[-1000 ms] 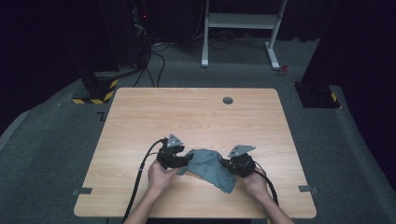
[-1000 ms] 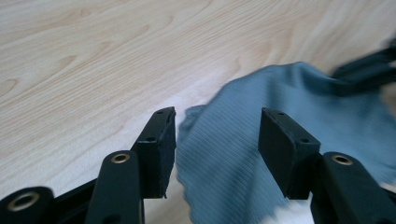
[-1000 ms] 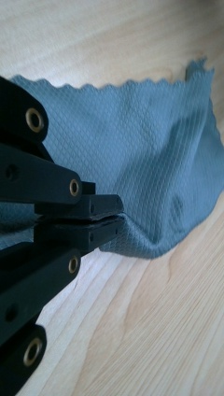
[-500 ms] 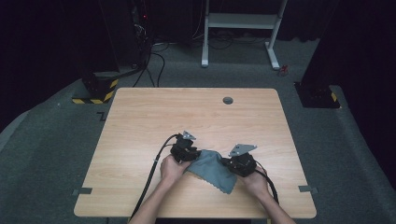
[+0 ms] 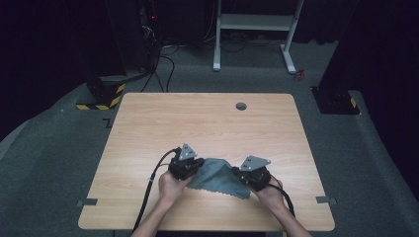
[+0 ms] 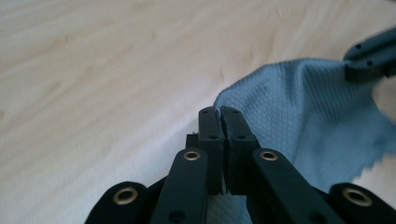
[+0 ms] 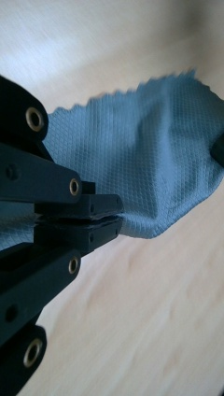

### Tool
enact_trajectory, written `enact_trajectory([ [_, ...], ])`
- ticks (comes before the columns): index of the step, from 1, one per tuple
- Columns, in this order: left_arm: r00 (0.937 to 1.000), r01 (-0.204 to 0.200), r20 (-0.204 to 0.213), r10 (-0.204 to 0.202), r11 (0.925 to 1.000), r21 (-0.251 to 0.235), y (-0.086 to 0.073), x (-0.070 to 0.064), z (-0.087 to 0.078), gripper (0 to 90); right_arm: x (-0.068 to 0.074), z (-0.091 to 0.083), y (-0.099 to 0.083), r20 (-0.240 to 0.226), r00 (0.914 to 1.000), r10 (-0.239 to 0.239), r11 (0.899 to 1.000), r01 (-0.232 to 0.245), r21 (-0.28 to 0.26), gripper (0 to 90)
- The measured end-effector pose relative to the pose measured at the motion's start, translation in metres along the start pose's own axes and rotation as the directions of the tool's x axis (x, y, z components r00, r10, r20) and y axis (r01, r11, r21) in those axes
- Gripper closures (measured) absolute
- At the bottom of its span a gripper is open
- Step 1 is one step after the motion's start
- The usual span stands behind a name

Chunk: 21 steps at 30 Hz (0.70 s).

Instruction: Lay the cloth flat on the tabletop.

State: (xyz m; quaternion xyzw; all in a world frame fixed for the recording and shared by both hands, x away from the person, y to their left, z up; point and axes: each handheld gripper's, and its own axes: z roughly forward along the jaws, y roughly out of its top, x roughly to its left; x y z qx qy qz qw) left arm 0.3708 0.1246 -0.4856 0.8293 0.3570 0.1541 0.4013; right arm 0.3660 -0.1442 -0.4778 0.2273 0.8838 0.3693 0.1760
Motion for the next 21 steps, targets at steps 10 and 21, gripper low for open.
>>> enact_trajectory([
  [10, 0.9976, -0.011, 0.069, 0.006, 0.9974, 0.072, -0.034, -0.015, -0.002, 81.9, 0.032, 0.008, -0.024, -0.104, 0.9936, -0.043, 0.998, 0.049, 0.048, 79.7],
  [21, 0.9958, 0.091, -0.004, -0.091, 0.9946, 0.049, -0.002, 0.015, 0.005, 62.1, -0.019, 0.011, -0.013, -0.057, 0.9809, 0.186, 0.982, -0.183, 0.055, 73.7],
])
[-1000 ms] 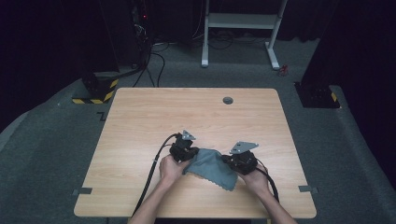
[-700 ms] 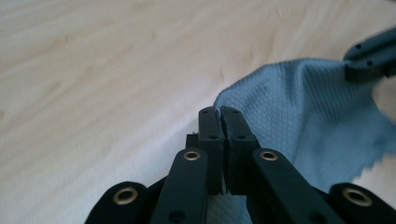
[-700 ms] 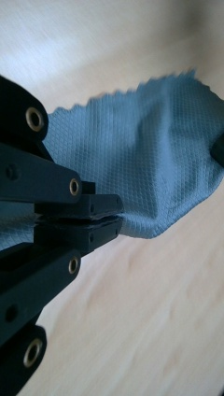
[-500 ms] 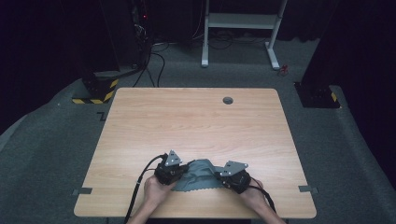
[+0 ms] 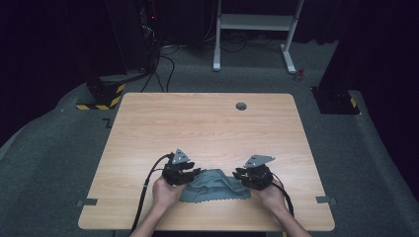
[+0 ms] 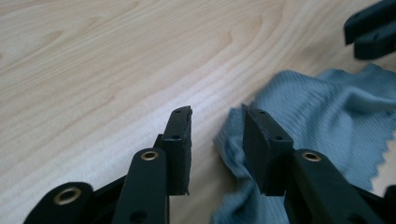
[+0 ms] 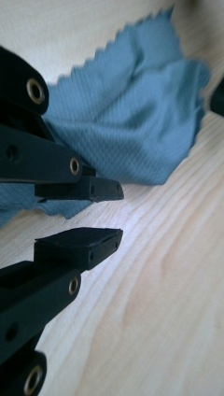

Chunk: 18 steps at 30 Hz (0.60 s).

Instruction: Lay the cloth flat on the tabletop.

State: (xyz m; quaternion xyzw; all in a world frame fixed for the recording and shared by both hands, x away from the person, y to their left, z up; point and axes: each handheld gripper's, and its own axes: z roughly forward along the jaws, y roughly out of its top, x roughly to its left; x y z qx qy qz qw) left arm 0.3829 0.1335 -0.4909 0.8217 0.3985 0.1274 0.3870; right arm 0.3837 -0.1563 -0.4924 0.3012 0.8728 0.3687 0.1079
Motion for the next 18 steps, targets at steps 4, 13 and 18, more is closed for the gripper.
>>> enact_trajectory([
  [4, 1.0, -0.008, -0.002, 0.008, 0.9991, 0.041, 0.004, 0.0, 0.01, 62.7, 0.001, 0.015, -0.001, -0.021, 0.9998, -0.003, 0.999, 0.004, 0.052, 70.5],
  [13, 0.9981, -0.048, 0.045, 0.042, 0.9905, 0.129, 0.005, -0.005, 0.027, 85.6, 0.004, 0.024, 0.0, -0.06, 0.9975, -0.038, 0.994, 0.044, 0.101, 86.6],
  [18, 0.9987, -0.045, 0.024, 0.044, 0.9981, 0.041, 0.015, -0.004, 0.015, 89.8, 0.008, 0.019, 0.004, -0.02, 0.9966, -0.08, 0.994, 0.082, 0.075, 89.1],
])
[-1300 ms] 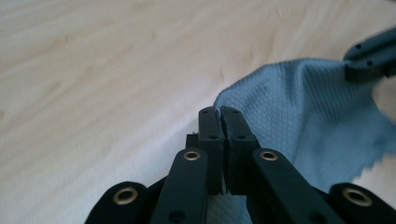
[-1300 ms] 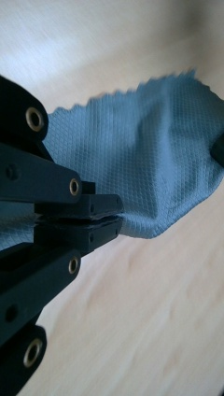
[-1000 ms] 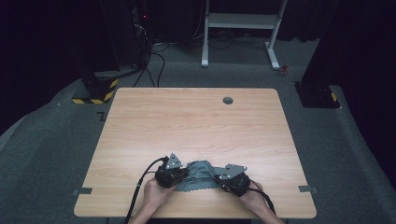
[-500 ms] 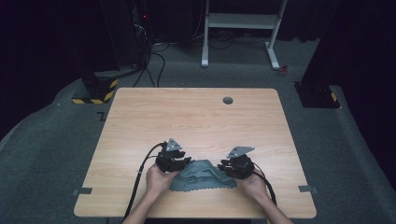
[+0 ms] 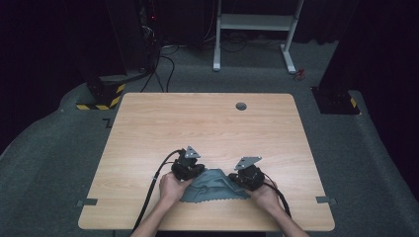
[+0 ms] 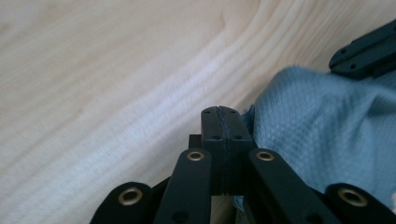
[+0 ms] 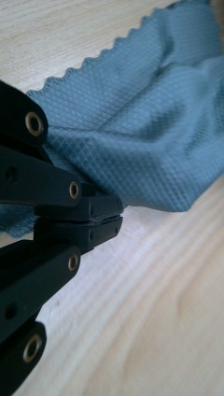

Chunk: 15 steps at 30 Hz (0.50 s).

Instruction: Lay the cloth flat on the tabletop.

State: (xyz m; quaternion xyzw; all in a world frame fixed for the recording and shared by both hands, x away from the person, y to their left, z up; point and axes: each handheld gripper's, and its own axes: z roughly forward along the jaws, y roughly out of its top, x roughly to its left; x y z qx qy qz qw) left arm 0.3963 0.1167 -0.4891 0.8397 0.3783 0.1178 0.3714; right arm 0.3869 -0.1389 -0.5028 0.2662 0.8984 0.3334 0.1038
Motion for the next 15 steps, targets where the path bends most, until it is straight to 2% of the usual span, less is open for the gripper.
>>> enact_trajectory([
  [1, 0.9999, -0.003, -0.01, 0.003, 0.9997, -0.024, 0.002, 0.0, -0.005, 89.8, -0.001, -0.003, 0.001, 0.01, 0.9999, 0.006, 1.0, -0.006, -0.018, 89.2],
  [2, 0.9999, -0.003, -0.01, 0.003, 0.9997, -0.024, 0.002, 0.0, -0.005, 89.9, -0.002, -0.008, 0.001, 0.02, 0.9997, 0.014, 0.999, -0.013, -0.034, 89.3],
  [3, 0.9999, -0.003, -0.015, 0.003, 0.9988, -0.05, 0.004, 0.001, -0.01, 89.9, -0.002, -0.008, 0.001, 0.02, 0.9997, 0.014, 0.999, -0.013, -0.034, 89.3],
  [5, 0.9992, -0.015, -0.038, 0.011, 0.9949, -0.1, 0.007, 0.001, -0.022, 89.9, -0.005, -0.017, 0.003, 0.042, 0.9989, 0.018, 0.997, -0.015, -0.071, 89.3],
  [6, 0.9988, -0.015, -0.048, 0.009, 0.9915, -0.129, 0.008, 0.001, -0.027, 89.9, -0.005, -0.023, 0.004, 0.058, 0.9981, 0.018, 0.996, -0.013, -0.092, 89.3],
  [7, 0.9974, -0.018, -0.072, 0.005, 0.9832, -0.181, 0.008, 0.002, -0.038, 89.9, -0.006, -0.034, 0.006, 0.096, 0.9953, 0.015, 0.991, -0.003, -0.132, 89.3],
  [8, 0.9974, -0.018, -0.072, 0.005, 0.9832, -0.181, 0.008, 0.002, -0.038, 89.9, -0.006, -0.039, 0.006, 0.114, 0.9934, 0.014, 0.988, 0.004, -0.154, 89.3],
  [10, 0.9972, -0.015, -0.075, -0.001, 0.9786, -0.205, 0.005, 0.003, -0.045, 89.9, -0.005, -0.047, 0.005, 0.134, 0.991, 0.003, 0.983, 0.022, -0.181, 89.3],
  [11, 0.9978, -0.016, -0.066, 0.003, 0.982, -0.188, -0.004, 0.002, -0.046, 89.8, -0.003, -0.048, 0.003, 0.14, 0.9902, -0.006, 0.983, 0.032, -0.183, 89.2],
  [12, 0.9978, -0.016, -0.066, 0.003, 0.982, -0.188, -0.004, 0.002, -0.046, 89.8, -0.001, -0.048, 0.0, 0.14, 0.9899, -0.018, 0.984, 0.043, -0.174, 89.2],
  [13, 0.9983, -0.017, -0.058, 0.009, 0.991, -0.133, -0.017, 0.001, -0.041, 89.7, 0.001, -0.046, -0.004, 0.136, 0.9903, -0.027, 0.987, 0.049, -0.156, 89.1],
  [14, 0.9983, -0.017, -0.058, 0.009, 0.991, -0.133, -0.017, 0.001, -0.041, 89.7, 0.001, -0.046, -0.004, 0.136, 0.9903, -0.027, 0.987, 0.049, -0.156, 89.1],
  [15, 0.9986, -0.015, -0.053, 0.01, 0.9952, -0.097, -0.025, 0.001, -0.037, 89.7, 0.002, -0.042, -0.008, 0.127, 0.9913, -0.035, 0.99, 0.052, -0.132, 89.0],
])
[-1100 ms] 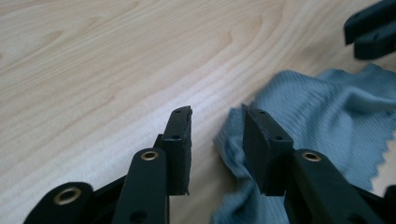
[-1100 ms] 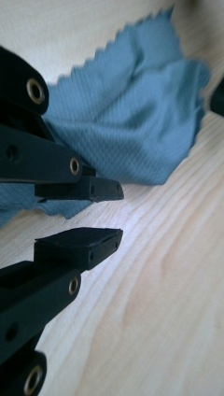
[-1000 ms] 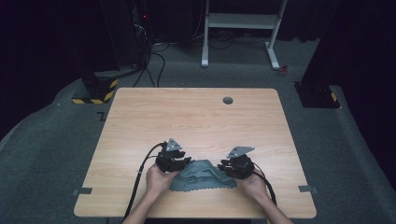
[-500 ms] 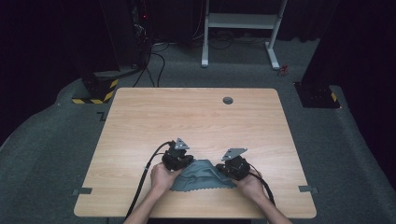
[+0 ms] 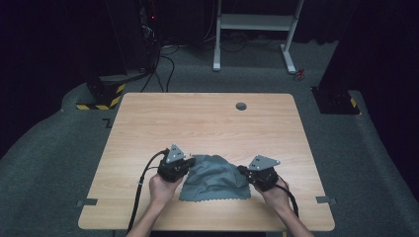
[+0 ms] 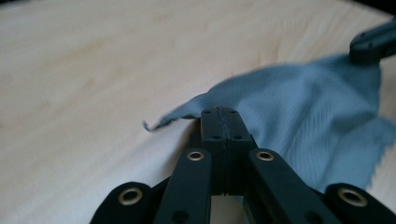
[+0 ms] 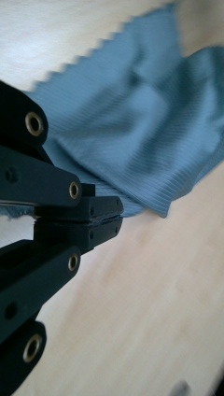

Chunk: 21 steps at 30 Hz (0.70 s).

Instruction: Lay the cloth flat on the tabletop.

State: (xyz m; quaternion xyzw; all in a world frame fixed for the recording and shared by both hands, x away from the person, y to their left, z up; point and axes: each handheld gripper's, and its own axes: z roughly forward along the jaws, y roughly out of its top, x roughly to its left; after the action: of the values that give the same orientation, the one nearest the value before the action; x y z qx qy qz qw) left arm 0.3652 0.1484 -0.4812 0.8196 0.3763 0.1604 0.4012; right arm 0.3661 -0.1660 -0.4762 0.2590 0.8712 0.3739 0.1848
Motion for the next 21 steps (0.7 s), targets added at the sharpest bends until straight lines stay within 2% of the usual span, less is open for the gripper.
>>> enact_trajectory([
  [2, 0.9997, 0.02, 0.015, -0.021, 0.9968, 0.077, -0.016, 0.001, 0.008, 89.6, 0.004, 0.007, -0.012, -0.036, 0.9993, -0.001, 0.999, 0.003, 0.053, 88.8],
  [3, 0.9994, 0.028, 0.018, -0.031, 0.9916, 0.126, -0.026, 0.003, 0.013, 89.1, 0.007, 0.015, -0.022, -0.065, 0.9978, -0.008, 0.995, 0.015, 0.101, 88.3],
  [4, 0.9985, 0.048, 0.019, -0.051, 0.9898, 0.134, -0.028, 0.004, 0.014, 87.6, 0.008, 0.017, -0.026, -0.074, 0.9972, -0.009, 0.994, 0.017, 0.111, 87.7],
  [7, 0.9976, 0.069, -0.004, -0.069, 0.9928, 0.098, -0.024, 0.007, 0.01, 78.9, 0.005, 0.014, -0.026, -0.074, 0.997, 0.023, 0.997, -0.017, 0.079, 78.9],
  [9, 0.9964, 0.074, -0.047, -0.071, 0.9949, 0.069, -0.018, 0.007, 0.009, 69.8, -0.002, 0.01, -0.022, -0.069, 0.9948, 0.076, 0.997, -0.073, 0.04, 76.3],
  [12, 0.9906, 0.065, -0.125, -0.055, 0.995, 0.077, -0.016, 0.009, 0.018, 59.6, -0.012, 0.011, -0.013, -0.042, 0.9912, 0.126, 0.992, -0.125, 0.017, 74.3],
  [15, 0.9835, 0.079, -0.17, -0.061, 0.9918, 0.1, -0.021, 0.013, 0.03, 53.1, -0.016, 0.025, -0.005, -0.037, 0.9868, 0.158, 0.987, -0.156, 0.039, 71.2],
  [17, 0.9807, 0.097, -0.177, -0.082, 0.9924, 0.077, -0.023, 0.016, 0.031, 50.5, -0.015, 0.037, 0.0, -0.044, 0.9856, 0.163, 0.985, -0.161, 0.058, 69.7],
  [20, 0.9806, 0.083, -0.184, -0.068, 0.994, 0.072, -0.024, 0.016, 0.031, 48.9, -0.013, 0.055, 0.005, -0.049, 0.9846, 0.168, 0.982, -0.162, 0.097, 70.3],
  [21, 0.9807, 0.088, -0.181, -0.075, 0.994, 0.065, -0.025, 0.017, 0.031, 48.6, -0.013, 0.061, 0.006, -0.053, 0.9846, 0.167, 0.981, -0.16, 0.11, 73.2],
])
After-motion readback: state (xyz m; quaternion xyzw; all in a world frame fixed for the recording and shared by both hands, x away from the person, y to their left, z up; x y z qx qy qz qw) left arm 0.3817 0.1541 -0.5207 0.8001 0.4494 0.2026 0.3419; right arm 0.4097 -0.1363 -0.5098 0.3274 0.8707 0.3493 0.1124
